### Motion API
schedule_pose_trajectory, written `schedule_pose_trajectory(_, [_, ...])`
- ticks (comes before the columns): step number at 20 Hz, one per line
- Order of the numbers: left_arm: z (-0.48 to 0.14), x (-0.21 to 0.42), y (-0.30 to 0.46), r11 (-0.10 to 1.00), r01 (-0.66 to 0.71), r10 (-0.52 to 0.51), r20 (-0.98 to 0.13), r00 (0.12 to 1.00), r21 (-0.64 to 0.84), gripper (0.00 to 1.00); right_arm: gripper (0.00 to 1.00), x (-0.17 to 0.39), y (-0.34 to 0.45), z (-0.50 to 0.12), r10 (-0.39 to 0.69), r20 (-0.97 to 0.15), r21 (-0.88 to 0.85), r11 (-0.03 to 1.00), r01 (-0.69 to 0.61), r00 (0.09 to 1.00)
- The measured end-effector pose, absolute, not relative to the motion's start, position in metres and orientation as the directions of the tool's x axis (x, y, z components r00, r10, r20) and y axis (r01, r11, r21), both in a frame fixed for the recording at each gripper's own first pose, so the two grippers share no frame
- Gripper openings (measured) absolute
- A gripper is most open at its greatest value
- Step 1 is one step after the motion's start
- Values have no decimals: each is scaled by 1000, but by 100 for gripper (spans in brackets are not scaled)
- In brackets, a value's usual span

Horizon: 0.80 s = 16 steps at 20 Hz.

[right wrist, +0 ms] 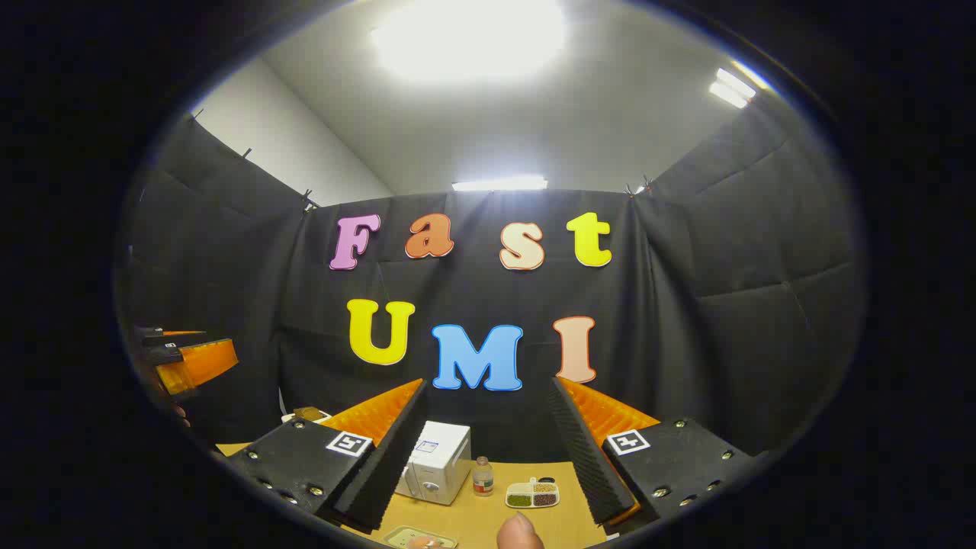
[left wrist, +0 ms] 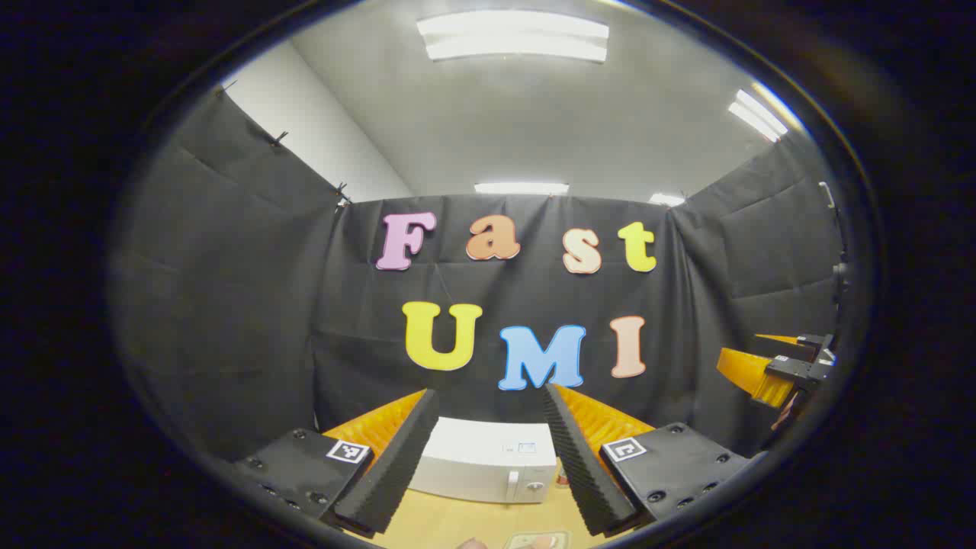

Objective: Open the microwave oven with the left hand, put the food in, and close the microwave oven.

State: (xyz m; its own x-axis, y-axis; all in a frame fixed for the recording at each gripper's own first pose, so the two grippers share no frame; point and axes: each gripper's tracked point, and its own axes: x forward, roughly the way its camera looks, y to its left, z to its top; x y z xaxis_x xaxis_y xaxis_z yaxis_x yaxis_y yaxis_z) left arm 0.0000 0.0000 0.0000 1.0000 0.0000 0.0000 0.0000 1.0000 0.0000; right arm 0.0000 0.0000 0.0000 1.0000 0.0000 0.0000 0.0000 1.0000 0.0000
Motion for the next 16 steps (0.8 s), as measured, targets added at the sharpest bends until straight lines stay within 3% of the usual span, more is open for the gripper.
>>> schedule_pose_trajectory(10, [-4,-3,11,999,-21,22,-18,1000,33,94,99,5,6,-11,21,-28,52,998,-19,999])
schedule_pose_trajectory(16, [-25,34,33,994,62,-61,-16,998,89,94,99,24,32,-21,-46,-67,41,998,49,997])
